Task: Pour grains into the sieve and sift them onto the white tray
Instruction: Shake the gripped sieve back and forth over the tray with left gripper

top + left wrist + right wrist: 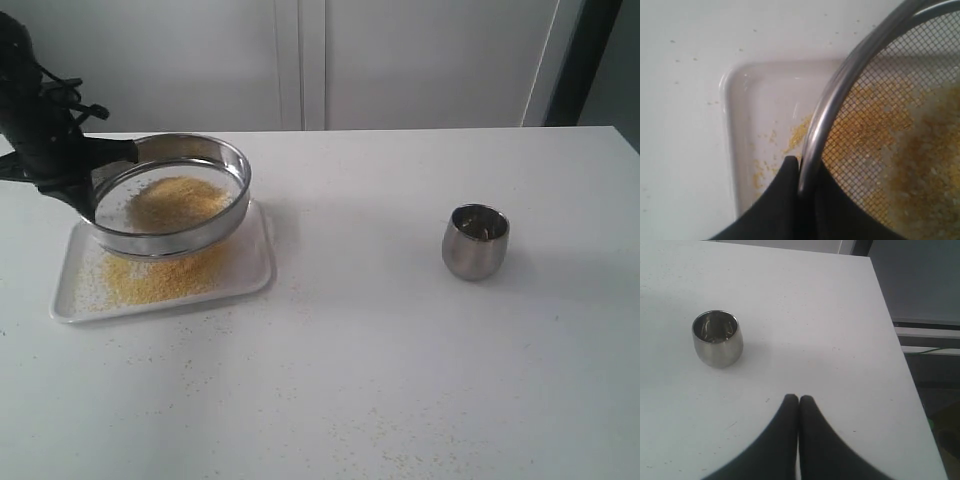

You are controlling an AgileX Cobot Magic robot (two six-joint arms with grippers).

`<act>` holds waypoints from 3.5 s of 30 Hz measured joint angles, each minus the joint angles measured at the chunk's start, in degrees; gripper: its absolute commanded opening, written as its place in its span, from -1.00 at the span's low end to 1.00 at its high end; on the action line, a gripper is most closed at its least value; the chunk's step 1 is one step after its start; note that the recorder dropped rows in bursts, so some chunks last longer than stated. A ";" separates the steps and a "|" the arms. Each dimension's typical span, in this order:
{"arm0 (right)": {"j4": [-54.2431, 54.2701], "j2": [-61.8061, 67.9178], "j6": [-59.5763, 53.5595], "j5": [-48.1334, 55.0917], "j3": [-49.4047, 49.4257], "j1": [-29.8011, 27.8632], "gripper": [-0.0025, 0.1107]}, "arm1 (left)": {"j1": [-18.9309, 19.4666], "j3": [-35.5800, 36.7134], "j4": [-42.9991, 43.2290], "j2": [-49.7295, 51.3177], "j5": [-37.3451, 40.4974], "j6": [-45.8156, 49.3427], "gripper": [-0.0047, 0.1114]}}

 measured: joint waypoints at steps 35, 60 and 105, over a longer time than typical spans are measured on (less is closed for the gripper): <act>0.00 -0.10 0.00 0.00 0.00 0.00 -0.96 | 3.18 8.79 -5.11 -1.46 -5.53 10.16 -0.92; -0.11 -0.42 0.00 -0.11 0.00 0.00 -0.96 | -0.76 6.04 -2.78 -2.17 -2.67 7.56 -0.92; -0.03 -0.73 0.00 -0.01 0.00 0.00 -0.96 | -0.35 10.31 -4.53 -3.84 -4.06 5.70 -0.92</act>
